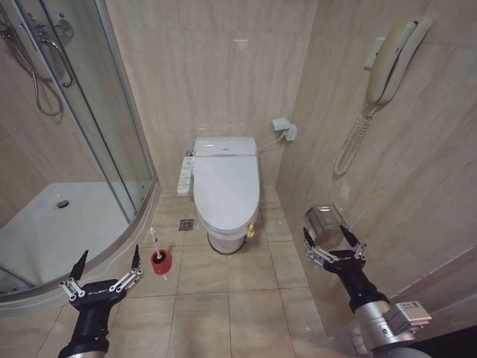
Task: Open the toilet lid, clean the toilet bowl with a toilet brush, close the toilet lid, and flush.
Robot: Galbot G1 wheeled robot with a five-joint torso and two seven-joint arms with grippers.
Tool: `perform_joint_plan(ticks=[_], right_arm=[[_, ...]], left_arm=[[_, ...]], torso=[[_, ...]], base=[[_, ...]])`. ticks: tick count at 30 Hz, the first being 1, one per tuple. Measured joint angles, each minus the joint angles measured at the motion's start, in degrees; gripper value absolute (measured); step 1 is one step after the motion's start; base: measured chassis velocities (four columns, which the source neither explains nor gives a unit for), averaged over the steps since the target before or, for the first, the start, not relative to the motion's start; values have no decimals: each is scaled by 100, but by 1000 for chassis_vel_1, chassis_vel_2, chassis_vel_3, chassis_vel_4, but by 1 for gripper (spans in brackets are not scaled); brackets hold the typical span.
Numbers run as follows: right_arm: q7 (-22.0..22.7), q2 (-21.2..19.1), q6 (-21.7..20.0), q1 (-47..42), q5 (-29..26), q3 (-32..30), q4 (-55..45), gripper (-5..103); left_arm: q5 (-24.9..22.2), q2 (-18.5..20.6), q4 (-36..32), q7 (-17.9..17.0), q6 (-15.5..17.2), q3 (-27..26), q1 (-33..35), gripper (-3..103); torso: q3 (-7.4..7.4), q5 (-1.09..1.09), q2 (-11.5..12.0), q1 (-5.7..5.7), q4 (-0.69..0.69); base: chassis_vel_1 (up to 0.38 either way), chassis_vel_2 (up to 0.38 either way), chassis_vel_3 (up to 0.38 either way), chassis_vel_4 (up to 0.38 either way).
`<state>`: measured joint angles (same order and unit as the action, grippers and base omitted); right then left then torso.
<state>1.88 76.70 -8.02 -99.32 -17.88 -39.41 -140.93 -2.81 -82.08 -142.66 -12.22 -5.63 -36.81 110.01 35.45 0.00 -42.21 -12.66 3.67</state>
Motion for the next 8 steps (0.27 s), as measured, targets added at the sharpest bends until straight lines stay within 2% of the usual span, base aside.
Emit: perform_joint_plan(ticks=[8], right_arm=[[0,0,0,0,0,0,0,100]], left_arm=[[0,0,0,0,0,0,0,100]], torso=[[0,0,0,2,0]], base=[[0,0,0,0]])
